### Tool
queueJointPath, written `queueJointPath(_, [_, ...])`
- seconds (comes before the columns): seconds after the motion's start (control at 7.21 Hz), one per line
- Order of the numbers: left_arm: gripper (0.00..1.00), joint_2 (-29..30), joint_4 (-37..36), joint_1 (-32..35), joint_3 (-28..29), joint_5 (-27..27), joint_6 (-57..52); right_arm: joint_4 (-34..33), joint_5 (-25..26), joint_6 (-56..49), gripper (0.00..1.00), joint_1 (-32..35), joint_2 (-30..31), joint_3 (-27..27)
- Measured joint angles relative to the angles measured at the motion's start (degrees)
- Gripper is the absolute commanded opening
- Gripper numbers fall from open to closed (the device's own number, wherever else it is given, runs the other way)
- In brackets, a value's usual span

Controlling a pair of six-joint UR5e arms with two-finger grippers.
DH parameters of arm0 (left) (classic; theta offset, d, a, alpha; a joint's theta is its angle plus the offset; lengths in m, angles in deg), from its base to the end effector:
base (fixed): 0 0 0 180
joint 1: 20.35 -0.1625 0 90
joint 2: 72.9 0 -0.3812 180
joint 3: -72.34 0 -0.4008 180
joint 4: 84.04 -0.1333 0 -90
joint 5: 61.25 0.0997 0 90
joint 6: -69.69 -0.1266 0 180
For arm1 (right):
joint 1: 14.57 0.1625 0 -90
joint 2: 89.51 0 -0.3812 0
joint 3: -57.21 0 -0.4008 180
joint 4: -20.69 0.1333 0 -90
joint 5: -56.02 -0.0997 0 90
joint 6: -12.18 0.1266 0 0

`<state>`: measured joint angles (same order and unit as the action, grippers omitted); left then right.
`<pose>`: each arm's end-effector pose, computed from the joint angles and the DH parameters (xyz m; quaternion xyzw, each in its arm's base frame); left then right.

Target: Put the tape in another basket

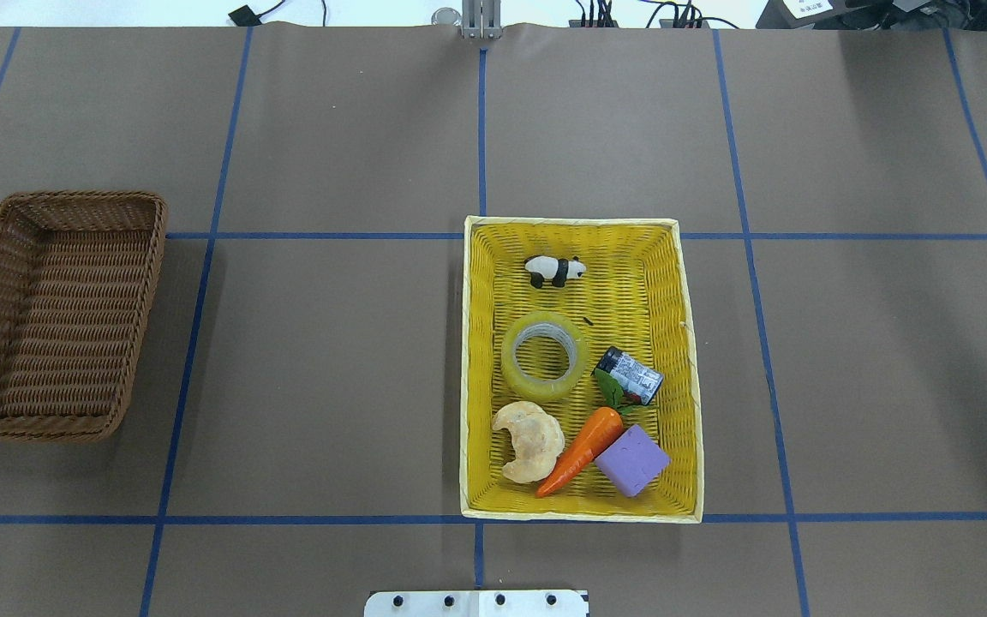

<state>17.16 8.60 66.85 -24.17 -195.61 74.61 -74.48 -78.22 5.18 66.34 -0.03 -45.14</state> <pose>-0.0197 -0.5130 0.5712 0.0488 0.3805 0.0132 0.9234 -0.0354 -0.5059 0.5309 0.0553 -0.3768 -0.1544 0.9117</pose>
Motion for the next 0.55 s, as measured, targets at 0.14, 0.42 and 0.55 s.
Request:
queueJointPath(0.14, [0.98, -0.4, 0.0, 0.0, 0.0, 0.0, 0.0, 3.0, -0.7, 0.0, 1.00, -1.6, -0.5, -0.1])
queueJointPath(0.42, [0.98, -1.5, 0.1, 0.0, -0.1, 0.0, 0.0, 12.5, -1.3, 5.9, 1.00, -3.4, -0.5, -1.2])
queueJointPath(0.55, [0.98, -1.8, 0.1, 0.0, 0.0, 0.0, -0.1, 14.5, -1.3, 12.3, 1.00, -5.4, -1.9, -1.5])
